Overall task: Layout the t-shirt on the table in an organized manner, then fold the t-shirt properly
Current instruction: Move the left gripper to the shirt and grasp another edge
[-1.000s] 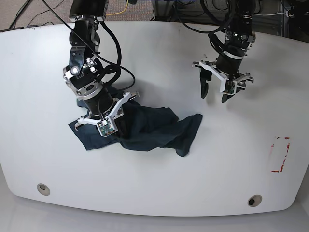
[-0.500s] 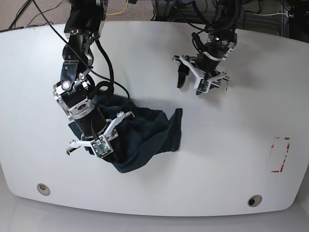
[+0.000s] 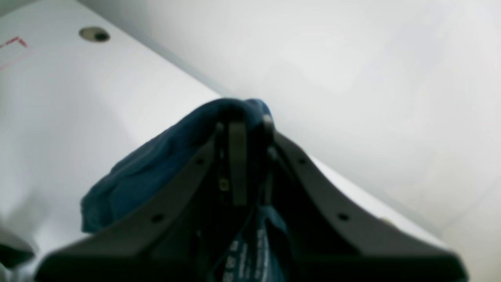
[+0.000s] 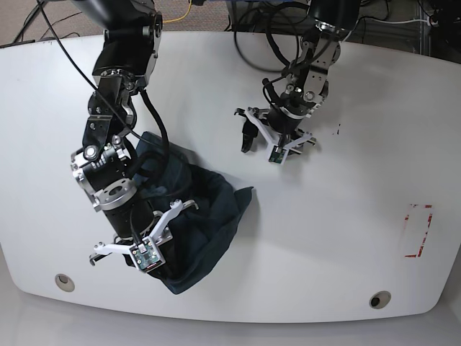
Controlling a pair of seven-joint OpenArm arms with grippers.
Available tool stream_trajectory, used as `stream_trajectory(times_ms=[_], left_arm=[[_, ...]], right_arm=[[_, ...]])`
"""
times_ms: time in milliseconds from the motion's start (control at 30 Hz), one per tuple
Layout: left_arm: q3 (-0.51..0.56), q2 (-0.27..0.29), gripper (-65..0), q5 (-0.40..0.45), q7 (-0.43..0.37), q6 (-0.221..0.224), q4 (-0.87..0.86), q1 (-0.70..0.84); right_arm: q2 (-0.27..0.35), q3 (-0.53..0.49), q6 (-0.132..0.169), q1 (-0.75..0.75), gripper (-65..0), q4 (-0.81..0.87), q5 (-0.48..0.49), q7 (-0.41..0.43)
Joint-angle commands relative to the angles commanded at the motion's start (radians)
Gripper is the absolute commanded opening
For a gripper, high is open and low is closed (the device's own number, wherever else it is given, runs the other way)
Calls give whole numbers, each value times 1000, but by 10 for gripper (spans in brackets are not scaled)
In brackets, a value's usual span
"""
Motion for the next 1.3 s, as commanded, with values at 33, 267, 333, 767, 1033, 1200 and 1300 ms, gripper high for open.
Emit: stream_trajectory(times_ms=[33, 267, 333, 767, 1033, 1200, 1300], left_arm=[[23, 14, -281, 0, -2, 0, -31, -26], [43, 103, -281, 0, -5, 0, -176, -140], [43, 123, -281, 0, -5, 0, -213, -167], [127, 123, -283, -158, -187, 0, -549, -373], [196, 123, -544, -273, -209, 2, -635, -430], [192, 123, -649, -275, -204, 5, -652, -430], [187, 123, -646, -276, -204, 5, -652, -427]], right_arm=[[0, -2, 0, 11, -650, 2, 0, -2], [0, -2, 0, 49, -650, 2, 0, -2], [0, -5, 0, 54, -650, 2, 0, -2], [3, -69, -3, 64, -650, 2, -8, -3], [2, -69, -2, 64, -650, 2, -8, -3], [5, -68, -6, 68, -650, 2, -8, -3], [8, -63, -8, 68, -650, -2, -8, -3]])
